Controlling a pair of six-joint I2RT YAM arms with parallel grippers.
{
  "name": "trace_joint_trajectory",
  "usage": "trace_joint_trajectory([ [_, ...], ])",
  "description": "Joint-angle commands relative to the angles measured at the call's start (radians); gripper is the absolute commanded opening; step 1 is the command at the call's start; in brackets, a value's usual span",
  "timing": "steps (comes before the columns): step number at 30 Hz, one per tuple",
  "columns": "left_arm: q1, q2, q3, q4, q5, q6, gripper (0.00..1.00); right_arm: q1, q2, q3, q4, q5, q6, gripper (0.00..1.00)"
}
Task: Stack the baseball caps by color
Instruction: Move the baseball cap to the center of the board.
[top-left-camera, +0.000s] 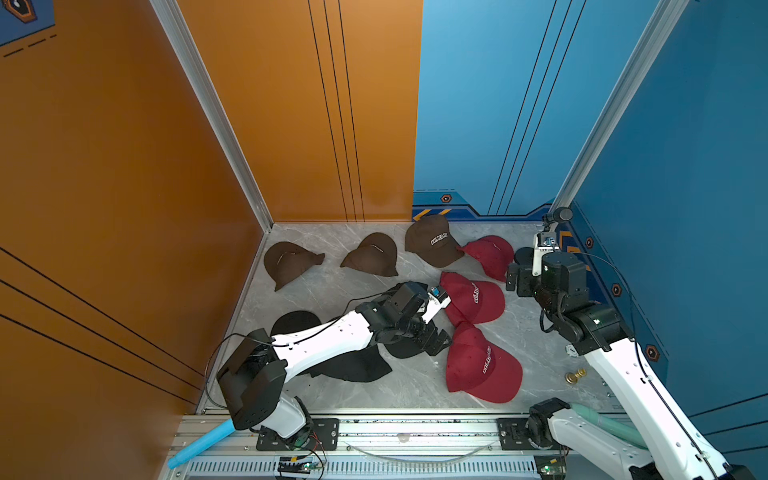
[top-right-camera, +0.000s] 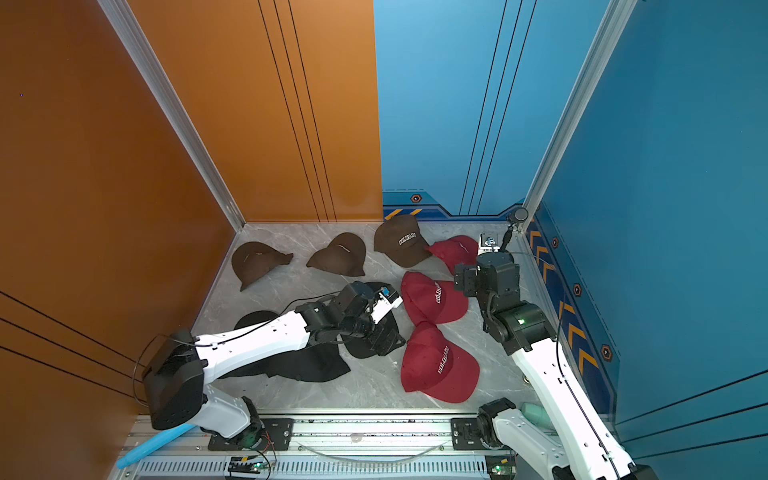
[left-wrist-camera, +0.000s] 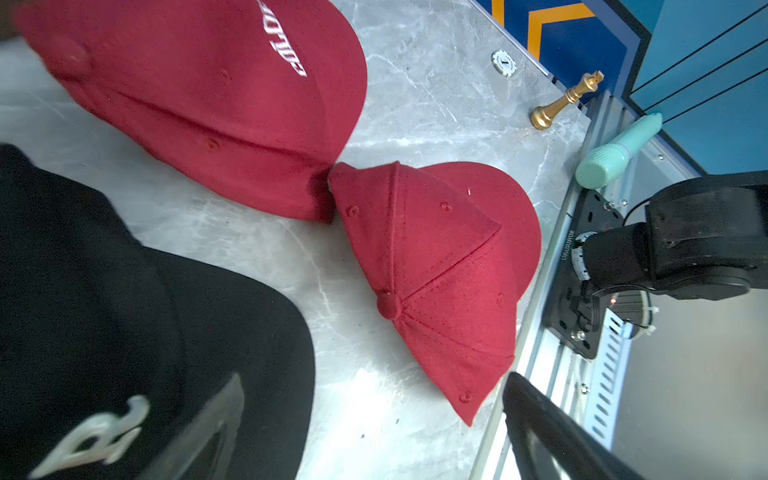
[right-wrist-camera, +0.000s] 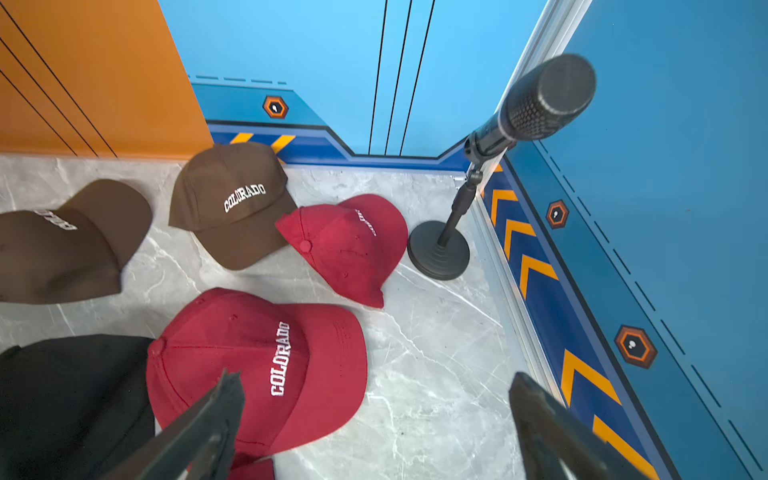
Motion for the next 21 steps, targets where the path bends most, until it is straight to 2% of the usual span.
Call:
trace_joint_trajectory([
  [1, -0.002, 0.024, -0.044, 0.141, 0.151, -0.15, 0.98, -0.027, 0.004, 0.009, -0.054, -0.06, -0.015, 1.0],
  [6, -0.021, 0.102, -0.035, 0.195, 0.193, -0.215, 0.97, -0.069, 0.045, 0.067, -0.135, -0.307, 0.006, 1.0],
  [8, -0.031, 0.128, -0.026, 0.196, 0.188, -0.219, 0.98, -0.073, 0.063, 0.082, -0.163, -0.351, 0.015, 1.0],
  [18, -0.044, 0.257, -0.02, 0.345, 0.253, -0.324, 1.0, -0.079, 0.042, 0.046, -0.176, -0.346, 0.019, 1.0],
  [21, -0.044, 0.282, -0.019, 0.377, 0.283, -0.343, 0.95, -0.08, 0.038, 0.035, -0.171, -0.336, 0.017, 1.0],
])
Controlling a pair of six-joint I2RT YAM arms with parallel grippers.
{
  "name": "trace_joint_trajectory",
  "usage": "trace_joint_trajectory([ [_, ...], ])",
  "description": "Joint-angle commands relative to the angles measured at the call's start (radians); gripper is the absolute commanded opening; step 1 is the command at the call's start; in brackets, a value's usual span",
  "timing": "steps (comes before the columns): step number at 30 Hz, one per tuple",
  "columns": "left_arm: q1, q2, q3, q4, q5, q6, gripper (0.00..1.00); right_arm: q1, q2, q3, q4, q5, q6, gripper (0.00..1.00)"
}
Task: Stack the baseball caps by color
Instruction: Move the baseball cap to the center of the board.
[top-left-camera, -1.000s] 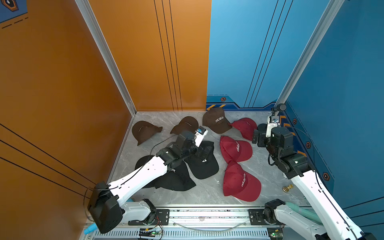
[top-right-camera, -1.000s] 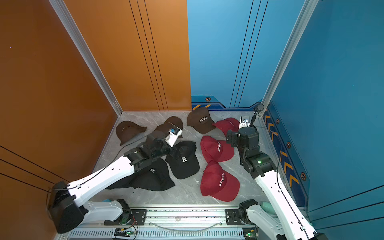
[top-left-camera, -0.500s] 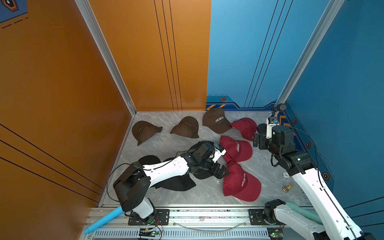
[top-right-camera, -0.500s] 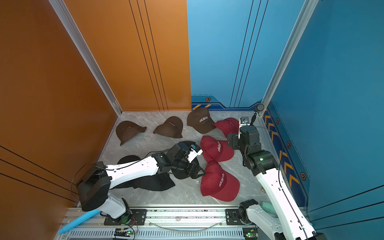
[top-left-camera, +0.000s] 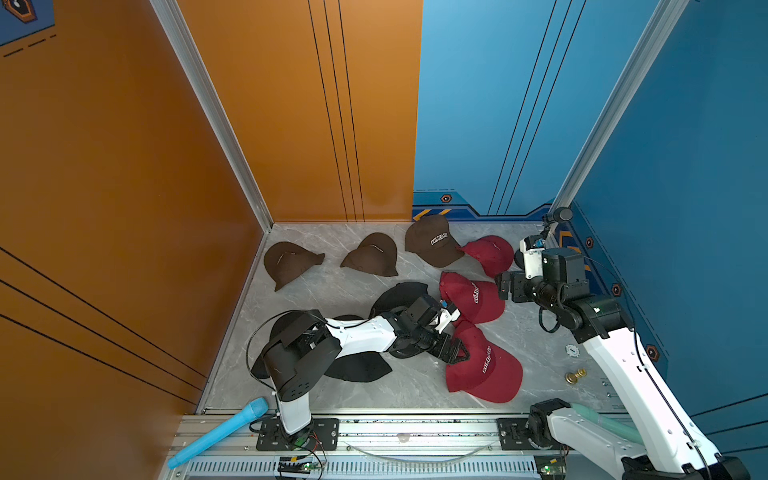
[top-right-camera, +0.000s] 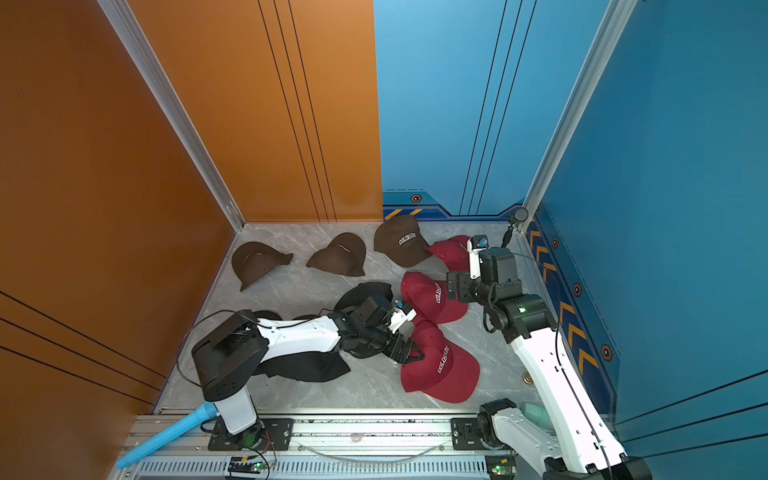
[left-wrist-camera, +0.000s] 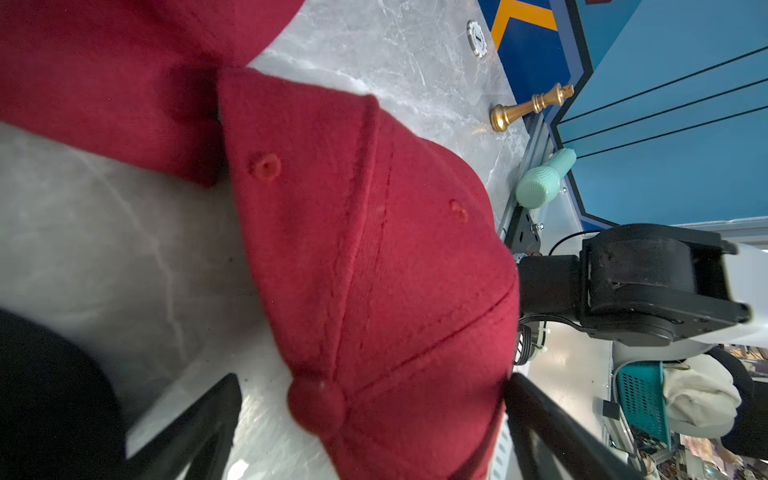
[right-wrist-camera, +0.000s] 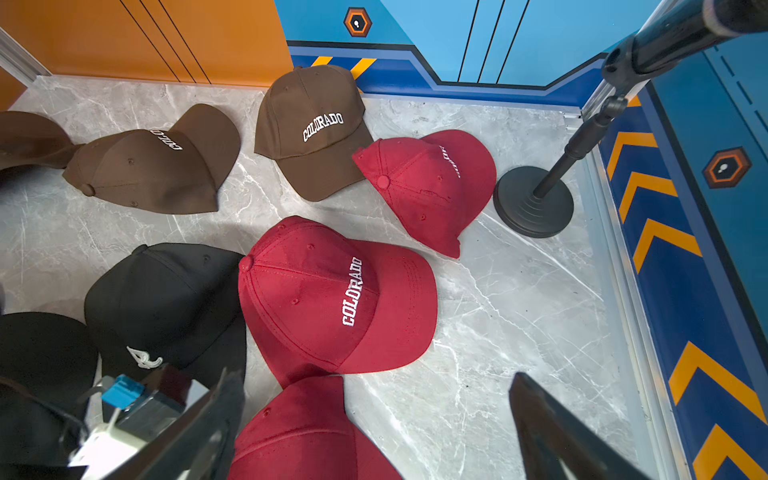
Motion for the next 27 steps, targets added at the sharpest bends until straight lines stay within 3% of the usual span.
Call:
trace_joint_trajectory([
  [1, -0.006, 0.022, 0.015, 0.076, 0.066, -0.04, 0.92, -0.006, -0.016, -0.019, -0.031, -0.002, 0.006, 1.0],
  [10, 0.009, 0.017, 0.014, 0.113, 0.099, -0.053, 0.61, -0.007, -0.011, -0.042, -0.013, -0.016, 0.008, 1.0],
  [22, 0.03, 0.024, 0.059, 0.11, 0.136, -0.036, 0.5, -0.002, -0.007, -0.056, -0.004, -0.043, 0.013, 1.0],
  [27, 0.05, 0.025, 0.078, 0.065, 0.137, -0.005, 0.37, 0.004, -0.004, -0.064, -0.006, -0.063, 0.013, 1.0],
])
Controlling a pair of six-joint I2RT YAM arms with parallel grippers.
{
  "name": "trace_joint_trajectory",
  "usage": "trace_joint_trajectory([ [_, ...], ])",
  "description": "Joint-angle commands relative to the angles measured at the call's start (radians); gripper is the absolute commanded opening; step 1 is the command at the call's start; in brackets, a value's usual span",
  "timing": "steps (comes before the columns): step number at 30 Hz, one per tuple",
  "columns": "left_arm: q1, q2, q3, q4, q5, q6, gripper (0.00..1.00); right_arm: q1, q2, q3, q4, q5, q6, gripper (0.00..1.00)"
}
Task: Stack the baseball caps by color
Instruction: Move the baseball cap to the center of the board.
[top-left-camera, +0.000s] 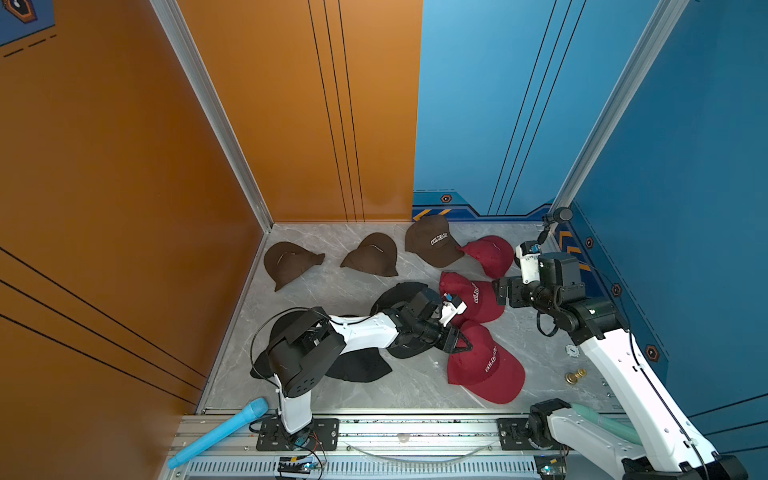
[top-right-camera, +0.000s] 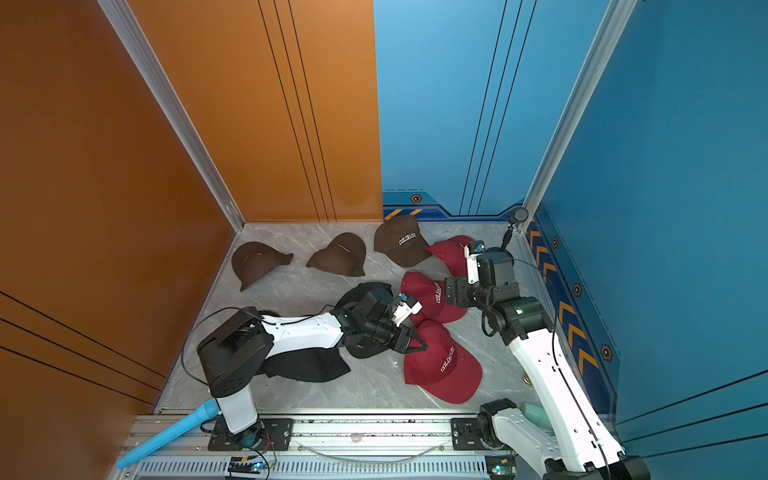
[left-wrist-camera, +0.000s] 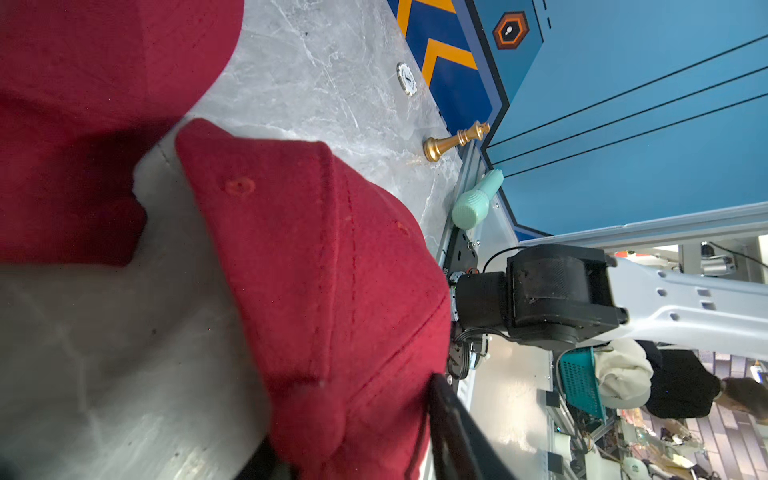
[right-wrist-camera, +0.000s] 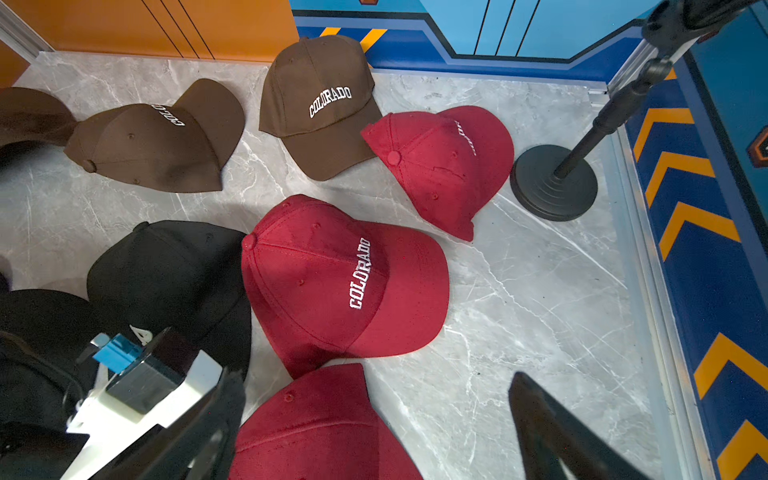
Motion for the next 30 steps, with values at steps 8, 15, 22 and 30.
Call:
trace_joint_trajectory([
  [8, 0.082, 0.005, 0.05, -0.085, 0.046, 0.067, 0.26, 0.05, 0.012, -0.036, 0.007, -0.066, 0.026, 1.0],
  [15, 0.126, -0.01, 0.073, -0.214, 0.035, 0.162, 0.11, 0.141, -0.014, -0.104, 0.021, -0.214, 0.01, 1.0],
  [22, 0.167, -0.028, 0.089, -0.302, 0.039, 0.241, 0.01, 0.251, -0.011, -0.18, 0.01, -0.272, 0.016, 1.0],
  [30, 0.2, -0.09, 0.099, -0.288, 0.145, 0.25, 0.0, 0.329, 0.019, -0.178, 0.065, -0.25, 0.012, 1.0],
])
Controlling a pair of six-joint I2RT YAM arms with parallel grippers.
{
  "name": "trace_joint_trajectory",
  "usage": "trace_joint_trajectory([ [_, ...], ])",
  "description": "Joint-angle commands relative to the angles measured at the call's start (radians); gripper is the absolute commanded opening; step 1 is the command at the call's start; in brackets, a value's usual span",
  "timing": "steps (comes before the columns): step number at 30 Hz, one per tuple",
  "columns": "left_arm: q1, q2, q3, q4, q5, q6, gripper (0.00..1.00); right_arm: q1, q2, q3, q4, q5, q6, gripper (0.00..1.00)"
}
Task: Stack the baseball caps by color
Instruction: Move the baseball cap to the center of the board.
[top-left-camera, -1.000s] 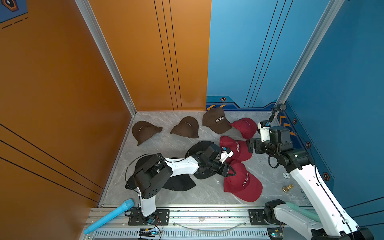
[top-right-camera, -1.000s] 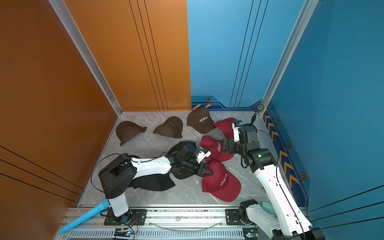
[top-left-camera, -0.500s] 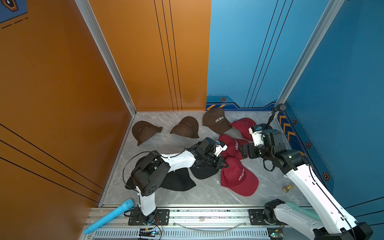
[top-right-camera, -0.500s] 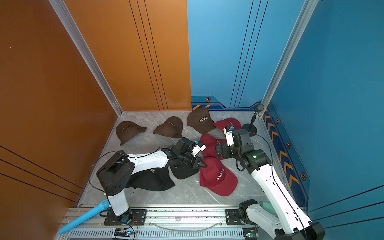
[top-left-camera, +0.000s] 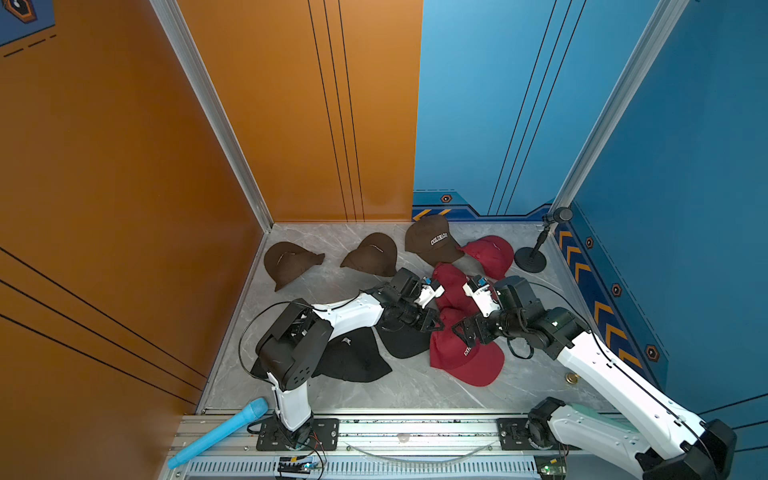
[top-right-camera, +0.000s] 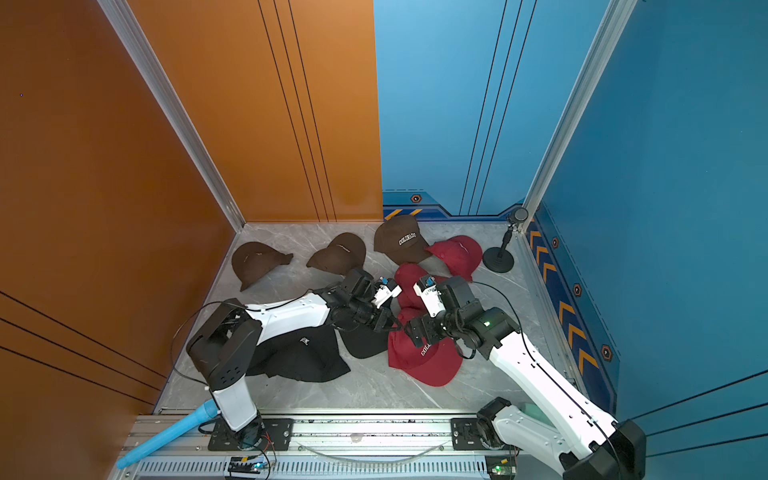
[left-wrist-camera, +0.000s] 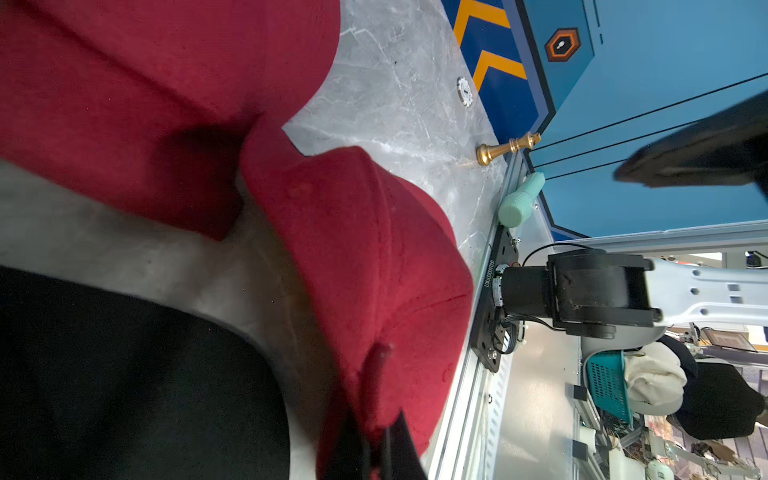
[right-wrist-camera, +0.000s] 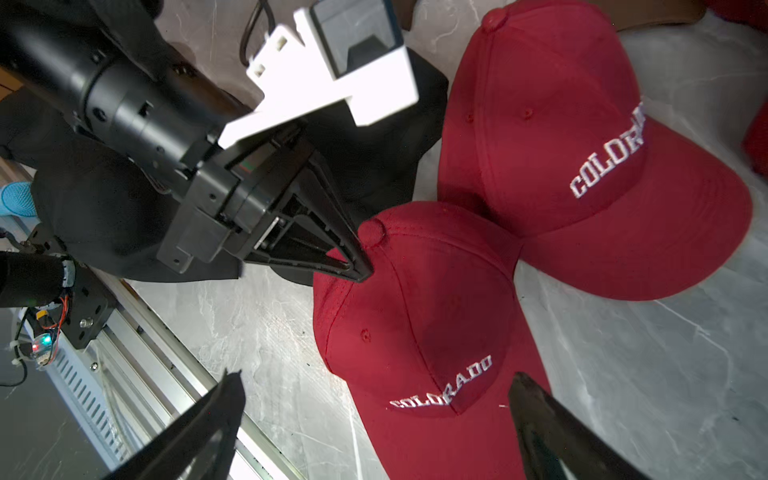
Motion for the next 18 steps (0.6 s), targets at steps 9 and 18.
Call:
trace_joint_trajectory([
  [9, -0.005, -0.025, 0.026, 0.036, 0.118, 0.02, 0.0, 0.014, 0.019, -0.024, 0.126, 0.01, -0.008, 1.0],
  [18, -0.005, -0.005, 0.03, 0.055, 0.131, 0.026, 0.47, 0.008, 0.099, -0.054, 0.208, -0.031, -0.023, 0.98],
])
